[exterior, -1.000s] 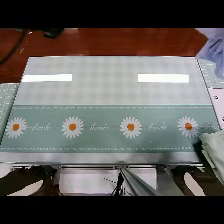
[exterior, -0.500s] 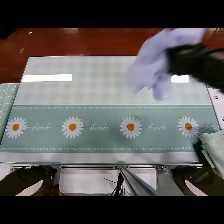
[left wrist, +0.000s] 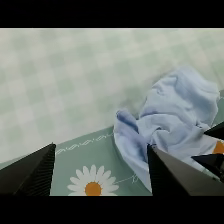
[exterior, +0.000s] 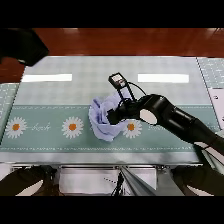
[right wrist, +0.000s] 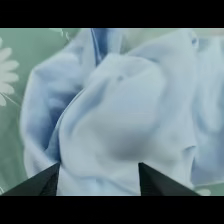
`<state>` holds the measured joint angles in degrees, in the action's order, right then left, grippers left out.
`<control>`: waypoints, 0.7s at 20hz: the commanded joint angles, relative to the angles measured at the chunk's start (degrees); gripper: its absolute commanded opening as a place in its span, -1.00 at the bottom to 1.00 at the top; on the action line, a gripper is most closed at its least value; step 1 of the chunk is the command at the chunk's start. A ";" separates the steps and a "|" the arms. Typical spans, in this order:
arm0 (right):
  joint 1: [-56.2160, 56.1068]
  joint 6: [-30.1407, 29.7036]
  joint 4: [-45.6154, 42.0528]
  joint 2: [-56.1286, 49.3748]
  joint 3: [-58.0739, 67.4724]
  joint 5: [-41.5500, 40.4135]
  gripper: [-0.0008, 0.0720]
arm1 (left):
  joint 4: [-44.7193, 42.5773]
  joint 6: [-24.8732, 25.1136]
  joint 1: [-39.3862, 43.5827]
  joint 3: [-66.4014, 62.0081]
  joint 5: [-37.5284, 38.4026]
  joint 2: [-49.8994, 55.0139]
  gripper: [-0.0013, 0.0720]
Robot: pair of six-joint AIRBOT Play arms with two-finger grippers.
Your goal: Fold the shirts.
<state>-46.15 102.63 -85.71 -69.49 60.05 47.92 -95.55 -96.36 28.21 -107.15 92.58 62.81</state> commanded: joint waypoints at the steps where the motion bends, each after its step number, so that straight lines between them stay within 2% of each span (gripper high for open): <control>1: 1.40 -0.31 -8.50 3.19 1.07 7.37 0.58 | 1.22 0.22 0.00 7.74 -1.79 0.09 0.95; 4: 9.09 1.79 -21.33 12.70 1.05 12.11 0.56 | 7.08 -0.28 -0.02 17.90 -5.51 -0.68 0.95; 7: 24.09 1.05 -22.23 18.75 0.92 14.23 0.56 | 14.25 -1.09 -0.09 32.37 -13.40 -3.34 0.95; 9: 34.82 -2.32 -17.86 19.52 0.76 14.64 0.56 | 18.29 -2.56 -1.42 42.16 -17.86 -5.84 0.95; 11: 44.26 -8.17 -9.75 18.38 0.76 14.45 0.56 | 24.17 -1.95 -4.94 51.95 -21.94 -8.63 0.95; 14: 54.14 -16.79 4.76 14.73 0.76 14.51 0.56 | 35.58 5.25 -11.04 62.34 -26.91 -9.16 0.95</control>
<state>-1.98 94.00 -93.54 -53.04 60.82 61.84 -71.55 -96.36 21.71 -55.51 72.01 54.94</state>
